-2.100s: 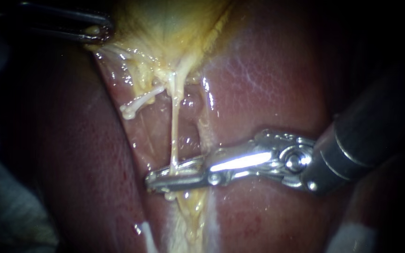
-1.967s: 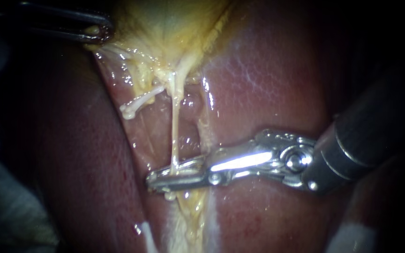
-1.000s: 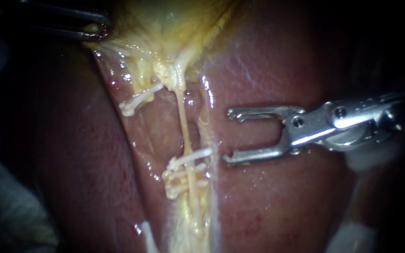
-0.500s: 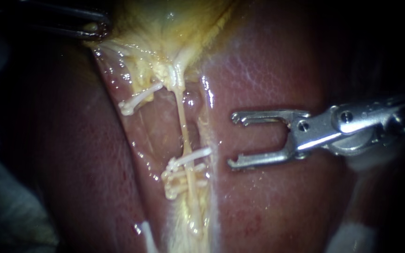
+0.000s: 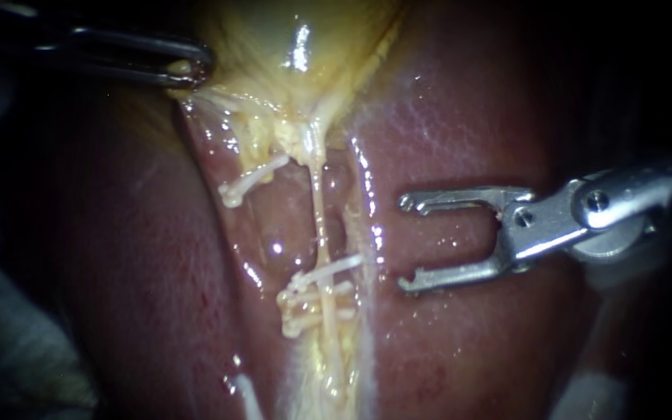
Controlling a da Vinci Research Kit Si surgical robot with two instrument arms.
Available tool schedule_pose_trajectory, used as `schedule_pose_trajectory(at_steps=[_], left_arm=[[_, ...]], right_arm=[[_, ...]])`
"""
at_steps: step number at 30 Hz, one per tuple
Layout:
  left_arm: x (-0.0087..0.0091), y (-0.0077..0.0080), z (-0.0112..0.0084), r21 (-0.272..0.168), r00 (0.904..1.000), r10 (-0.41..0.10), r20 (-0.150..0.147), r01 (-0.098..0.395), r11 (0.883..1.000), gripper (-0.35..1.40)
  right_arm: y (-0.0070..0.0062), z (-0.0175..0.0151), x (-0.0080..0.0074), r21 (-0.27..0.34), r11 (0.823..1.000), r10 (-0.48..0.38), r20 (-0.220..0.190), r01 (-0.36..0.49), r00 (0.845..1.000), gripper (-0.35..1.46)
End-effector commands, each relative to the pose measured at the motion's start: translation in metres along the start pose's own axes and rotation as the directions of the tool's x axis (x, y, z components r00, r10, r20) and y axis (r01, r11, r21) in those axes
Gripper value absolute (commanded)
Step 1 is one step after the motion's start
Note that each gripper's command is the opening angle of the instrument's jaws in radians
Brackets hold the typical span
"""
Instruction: Going back first clip right tube
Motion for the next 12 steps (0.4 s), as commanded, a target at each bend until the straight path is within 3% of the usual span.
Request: schedule_pose_trajectory(at_steps=[1,12], left_arm=[[-0.0002,-0.0001,0.0004,-0.004,1.0000,-0.001,0.001,0.001,1.000,-0.35],[-0.0004,-0.0003,0.0009,-0.004,1.0000,-0.005,0.004,0.005,1.000,-0.35]], right_arm=[[0.0000,0.0000,0.0000,0.001,1.000,0.000,-0.001,0.000,1.000,0.50],[-0.0001,-0.0001,0.0000,0.002,1.000,-0.006,-0.001,0.006,1.000,0.50]])
